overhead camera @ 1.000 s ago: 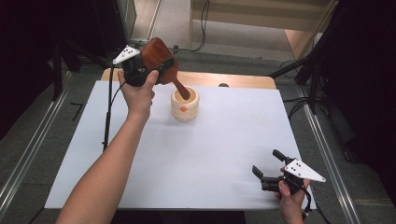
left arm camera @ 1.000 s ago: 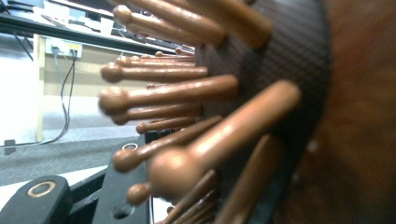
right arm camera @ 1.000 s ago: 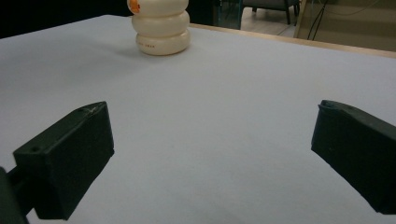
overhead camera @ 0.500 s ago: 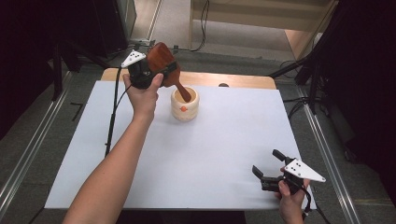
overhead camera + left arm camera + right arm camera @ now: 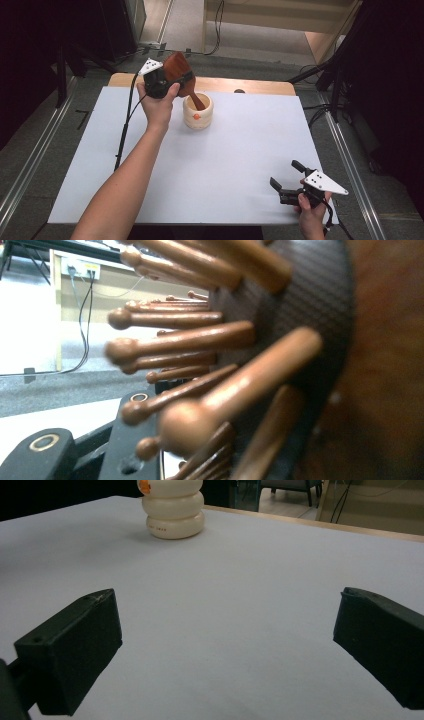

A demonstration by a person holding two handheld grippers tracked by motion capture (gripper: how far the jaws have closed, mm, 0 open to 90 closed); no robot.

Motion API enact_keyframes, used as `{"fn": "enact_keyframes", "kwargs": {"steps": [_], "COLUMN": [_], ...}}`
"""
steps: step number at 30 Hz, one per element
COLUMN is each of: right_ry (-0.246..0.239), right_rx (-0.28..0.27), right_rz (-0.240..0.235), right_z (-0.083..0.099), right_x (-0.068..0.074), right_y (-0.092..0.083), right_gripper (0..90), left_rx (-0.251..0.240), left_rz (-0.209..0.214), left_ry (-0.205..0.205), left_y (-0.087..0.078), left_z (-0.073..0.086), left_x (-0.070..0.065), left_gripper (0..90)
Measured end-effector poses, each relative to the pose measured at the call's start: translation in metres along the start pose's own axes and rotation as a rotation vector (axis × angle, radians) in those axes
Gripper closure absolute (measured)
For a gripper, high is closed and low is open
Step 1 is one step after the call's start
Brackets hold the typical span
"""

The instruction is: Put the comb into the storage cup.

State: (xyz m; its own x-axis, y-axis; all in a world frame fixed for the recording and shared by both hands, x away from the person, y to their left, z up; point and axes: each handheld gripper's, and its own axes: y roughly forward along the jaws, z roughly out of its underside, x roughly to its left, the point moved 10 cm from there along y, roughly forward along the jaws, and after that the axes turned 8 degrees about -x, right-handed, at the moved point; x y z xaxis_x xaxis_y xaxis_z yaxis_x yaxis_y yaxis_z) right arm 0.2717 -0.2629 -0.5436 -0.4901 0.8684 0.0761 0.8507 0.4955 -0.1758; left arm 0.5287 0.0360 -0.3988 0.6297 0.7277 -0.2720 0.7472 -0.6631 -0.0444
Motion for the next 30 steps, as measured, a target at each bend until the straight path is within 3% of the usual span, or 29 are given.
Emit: {"fn": "enact_keyframes", "kwargs": {"steps": [8,30], "right_ry": [-0.002,-0.003], "right_rx": [0.0,0.0], "right_rz": [0.0,0.0], "right_z": [0.0,0.0], "right_x": [0.0,0.0], "right_y": [0.0,0.001], "right_gripper": [0.0,0.0], "left_rx": [0.019,0.057], "left_rz": [-0.005,-0.029], "left_ry": [0.002,-0.045], "left_y": [0.005,0.013], "left_z": [0.009,0.036], "left_x": [-0.001,0.008], "left_gripper": [51.4,51.3]}}
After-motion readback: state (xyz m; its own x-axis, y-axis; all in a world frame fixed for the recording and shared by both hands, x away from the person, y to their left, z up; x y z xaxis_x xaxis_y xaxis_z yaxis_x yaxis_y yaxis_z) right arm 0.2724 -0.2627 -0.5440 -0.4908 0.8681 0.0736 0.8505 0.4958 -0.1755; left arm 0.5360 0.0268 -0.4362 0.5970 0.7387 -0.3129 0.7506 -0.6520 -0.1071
